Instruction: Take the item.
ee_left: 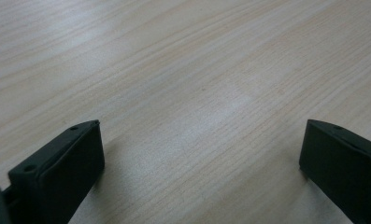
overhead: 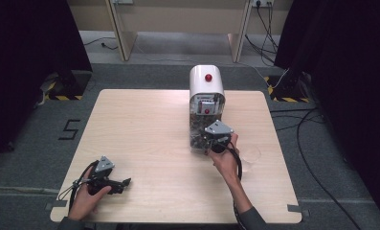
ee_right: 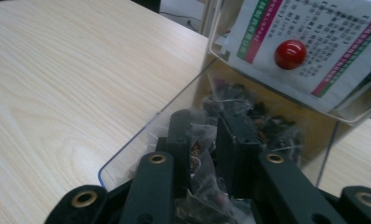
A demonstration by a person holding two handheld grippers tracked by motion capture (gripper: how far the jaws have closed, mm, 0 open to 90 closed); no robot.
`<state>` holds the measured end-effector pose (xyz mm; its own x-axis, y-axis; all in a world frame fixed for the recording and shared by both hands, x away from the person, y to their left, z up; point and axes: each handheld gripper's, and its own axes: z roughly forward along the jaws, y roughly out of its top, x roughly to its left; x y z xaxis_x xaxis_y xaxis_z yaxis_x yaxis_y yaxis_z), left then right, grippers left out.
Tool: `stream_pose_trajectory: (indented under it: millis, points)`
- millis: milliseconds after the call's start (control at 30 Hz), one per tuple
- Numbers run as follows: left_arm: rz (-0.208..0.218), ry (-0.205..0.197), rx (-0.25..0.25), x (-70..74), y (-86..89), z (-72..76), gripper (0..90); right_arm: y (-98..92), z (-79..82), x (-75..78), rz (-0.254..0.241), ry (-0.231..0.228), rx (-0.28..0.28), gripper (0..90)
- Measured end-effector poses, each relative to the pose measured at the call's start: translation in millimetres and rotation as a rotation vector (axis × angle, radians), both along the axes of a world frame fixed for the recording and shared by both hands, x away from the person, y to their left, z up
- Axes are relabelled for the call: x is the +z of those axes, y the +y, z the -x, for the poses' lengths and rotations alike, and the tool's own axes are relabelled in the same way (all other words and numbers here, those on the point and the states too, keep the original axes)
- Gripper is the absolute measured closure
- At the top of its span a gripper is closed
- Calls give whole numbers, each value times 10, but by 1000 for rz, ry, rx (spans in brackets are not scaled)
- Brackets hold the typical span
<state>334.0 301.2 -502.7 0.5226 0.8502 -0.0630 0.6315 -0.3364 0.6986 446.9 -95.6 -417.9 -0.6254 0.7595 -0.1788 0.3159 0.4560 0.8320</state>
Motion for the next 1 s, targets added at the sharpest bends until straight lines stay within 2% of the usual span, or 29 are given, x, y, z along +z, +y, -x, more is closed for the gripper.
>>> stream_pose_trajectory:
  millis: [67, 100, 167, 267, 300, 400, 433, 467, 600, 633, 767, 933, 967, 1000]
  points:
    - [0, 0, 0, 0, 0, 0, 0, 5, 12, -6, 30, 13, -17, 727]
    - [0, 0, 0, 0, 0, 0, 0, 13, 12, -32, 92, 19, -29, 697]
    - [0, 0, 0, 0, 0, 0, 0, 19, 18, -47, 96, 37, -39, 675]
    - [0, 0, 0, 0, 0, 0, 0, 29, -6, -131, 120, 104, -60, 613]
    - [0, 0, 0, 0, 0, 0, 0, 28, -23, -181, 125, 131, -84, 621]
    - [0, 0, 0, 0, 0, 0, 0, 26, -33, -208, 115, 143, -103, 649]
    - [0, 0, 0, 0, 0, 0, 0, 29, -35, -218, 111, 148, -99, 714]
    - [0, 0, 0, 0, 0, 0, 0, 29, -35, -218, 111, 148, -99, 714]
    - [0, 0, 0, 0, 0, 0, 0, 10, -54, -229, 118, 121, -60, 847]
    - [0, 0, 0, 0, 0, 0, 0, 3, -40, -195, 119, 97, -58, 852]
    - [0, 0, 0, 0, 0, 0, 0, -6, -4, -110, 98, 65, -62, 854]
    - [0, 0, 0, 0, 0, 0, 0, -39, 88, 124, 61, -21, -55, 855]
    - [0, 0, 0, 0, 0, 0, 0, -69, 113, 207, 48, -63, -53, 855]
    - [0, 0, 0, 0, 0, 0, 0, -69, 113, 207, 48, -63, -53, 855]
